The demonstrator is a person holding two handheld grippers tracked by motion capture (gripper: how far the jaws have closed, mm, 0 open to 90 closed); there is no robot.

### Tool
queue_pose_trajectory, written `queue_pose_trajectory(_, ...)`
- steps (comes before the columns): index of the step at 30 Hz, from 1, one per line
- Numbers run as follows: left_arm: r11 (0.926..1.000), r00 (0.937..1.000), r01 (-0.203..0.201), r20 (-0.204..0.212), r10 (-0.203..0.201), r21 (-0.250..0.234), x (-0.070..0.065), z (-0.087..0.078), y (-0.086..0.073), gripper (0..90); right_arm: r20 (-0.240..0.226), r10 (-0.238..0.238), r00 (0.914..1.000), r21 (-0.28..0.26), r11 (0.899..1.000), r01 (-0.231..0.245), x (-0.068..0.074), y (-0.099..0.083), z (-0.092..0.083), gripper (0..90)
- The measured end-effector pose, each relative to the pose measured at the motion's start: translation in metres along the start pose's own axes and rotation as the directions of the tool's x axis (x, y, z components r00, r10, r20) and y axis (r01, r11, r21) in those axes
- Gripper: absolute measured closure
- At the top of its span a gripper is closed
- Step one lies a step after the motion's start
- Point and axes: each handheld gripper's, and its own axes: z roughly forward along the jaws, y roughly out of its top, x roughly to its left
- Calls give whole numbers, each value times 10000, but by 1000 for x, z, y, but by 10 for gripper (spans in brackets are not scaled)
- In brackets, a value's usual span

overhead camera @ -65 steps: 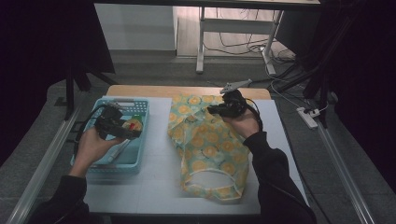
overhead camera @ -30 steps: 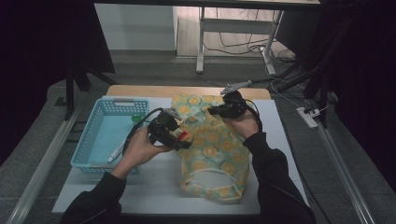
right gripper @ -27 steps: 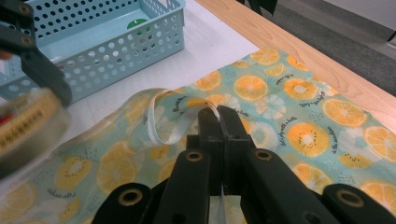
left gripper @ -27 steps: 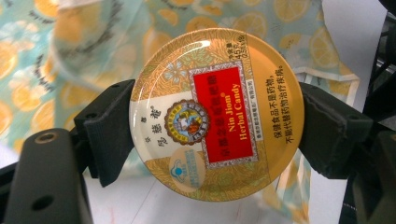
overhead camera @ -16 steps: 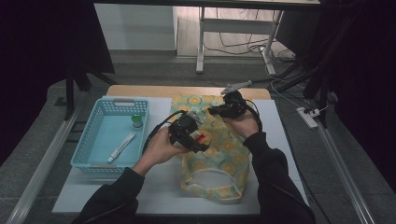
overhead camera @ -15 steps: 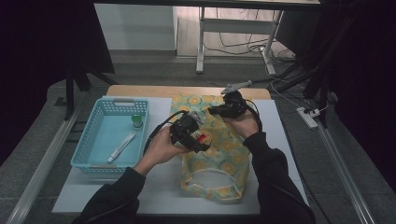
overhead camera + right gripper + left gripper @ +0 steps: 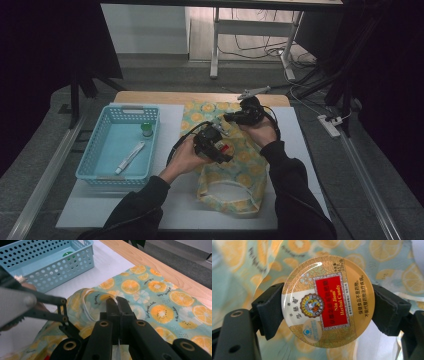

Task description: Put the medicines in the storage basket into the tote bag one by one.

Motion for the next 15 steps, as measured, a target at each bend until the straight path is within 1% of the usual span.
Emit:
queue_pose_trajectory(3, 9999, 9998, -101, 150, 102, -52, 0, 4, 1, 201, 50, 33, 10000, -8, 10000, -33, -2, -1, 1, 900)
queue_pose_trajectory(4, 9999, 9998, -129, 132, 130, -21, 0, 6, 2, 202, 53, 62, 10000, -19, 10000, -62, -3, -2, 1, 900)
queue_pose_trajectory(6, 9998, 9998, -173, -62, 174, 139, 1, 9, 2, 201, 57, 142, 9999, -46, 9999, -142, -4, -2, 1, 900)
queue_pose_trajectory(9, 9994, 9994, -44, -334, 55, 350, 6, 16, 1, 201, 55, 156, 9999, -74, 9999, -155, -5, -2, 1, 900)
queue_pose_trajectory(15, 9970, 9975, 326, -654, -280, 703, 18, 28, -2, 202, 72, 104, 9999, 26, 9999, -104, -4, -3, 6, 900)
